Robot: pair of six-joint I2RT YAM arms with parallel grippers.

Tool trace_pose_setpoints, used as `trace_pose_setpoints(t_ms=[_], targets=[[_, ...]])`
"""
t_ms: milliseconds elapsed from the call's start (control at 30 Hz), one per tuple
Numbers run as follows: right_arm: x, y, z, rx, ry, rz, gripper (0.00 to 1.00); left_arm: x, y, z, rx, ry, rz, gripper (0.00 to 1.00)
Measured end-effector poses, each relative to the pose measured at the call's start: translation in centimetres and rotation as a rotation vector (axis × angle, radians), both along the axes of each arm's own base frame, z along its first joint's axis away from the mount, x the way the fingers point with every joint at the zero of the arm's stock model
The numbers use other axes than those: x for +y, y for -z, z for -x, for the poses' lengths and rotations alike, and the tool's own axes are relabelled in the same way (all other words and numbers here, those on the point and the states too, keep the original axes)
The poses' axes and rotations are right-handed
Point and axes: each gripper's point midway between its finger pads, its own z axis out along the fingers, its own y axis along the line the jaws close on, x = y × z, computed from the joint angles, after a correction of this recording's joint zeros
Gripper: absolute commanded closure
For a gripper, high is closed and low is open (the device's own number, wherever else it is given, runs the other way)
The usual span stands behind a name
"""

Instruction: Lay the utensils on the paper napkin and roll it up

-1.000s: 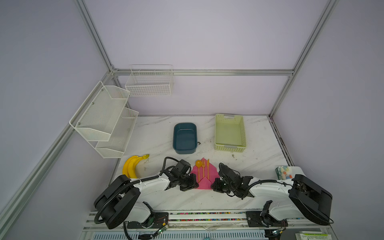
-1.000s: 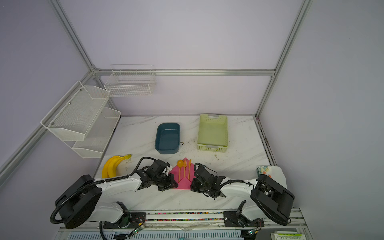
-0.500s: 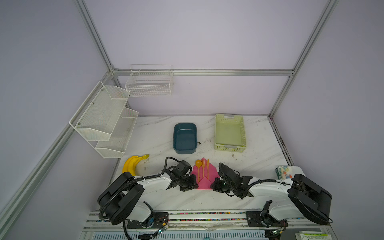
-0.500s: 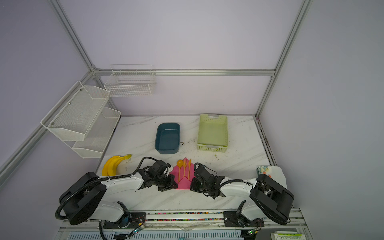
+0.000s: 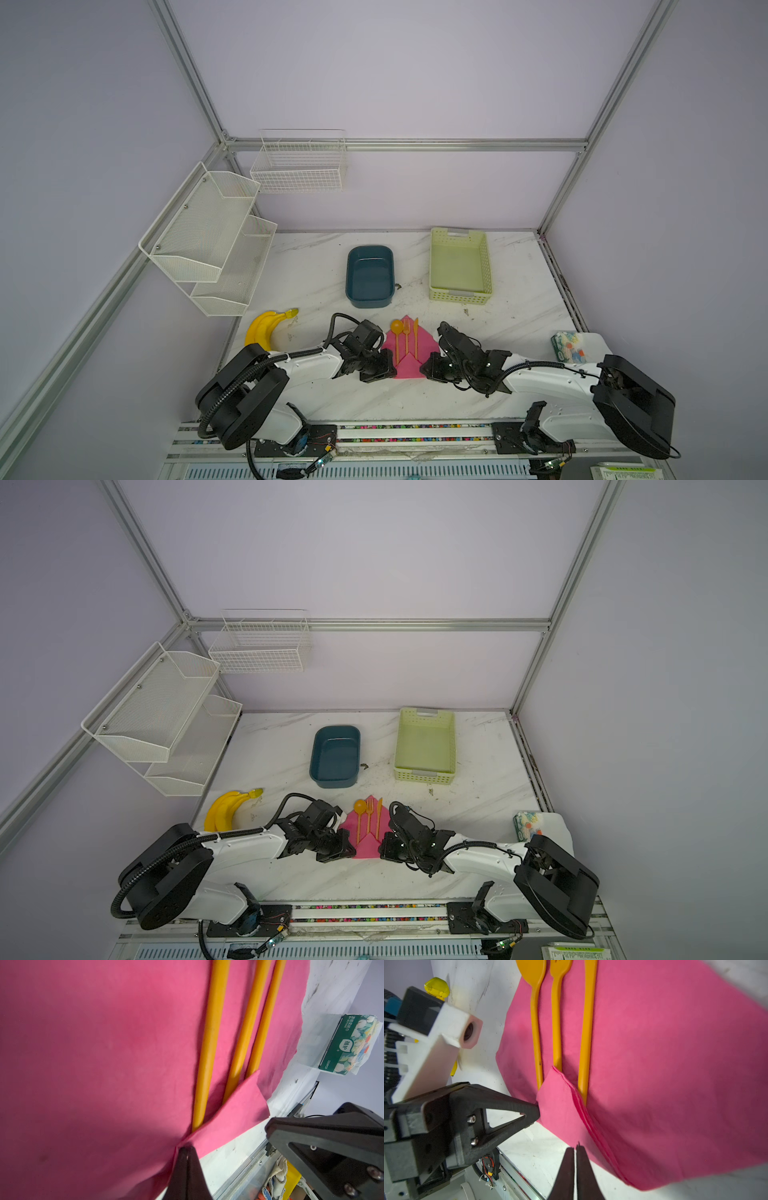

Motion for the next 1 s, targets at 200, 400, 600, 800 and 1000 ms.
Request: trace_pose_setpoints(t_ms=[200,400,600,800,1000], targets=[[0.0,1.4,0.5,0.037,-0.020,0.027,0.90,0.0,0.0,0.0,0.000,0.000,0.000,1.00],[-0.3,2.4,0.6,0.051,-0.020,0.052,0.90,0.0,0.0,0.0,0.000,0.000,0.000,0.99],[-0.2,2.5,0.6,0.050,-0.019,0.052,0.90,0.0,0.0,0.0,0.000,0.000,0.000,0.96],[-0.3,2.5,0.5,0.048,-0.017,0.054,0.90,0.3,-0.5,0.1,-0.014,-0.006,-0.012,0.93],[-0.3,2.5,0.5,0.047,-0.017,0.054,0.90,0.9,-0.7,0.4,-0.015,-0.013,-0.036,0.93]])
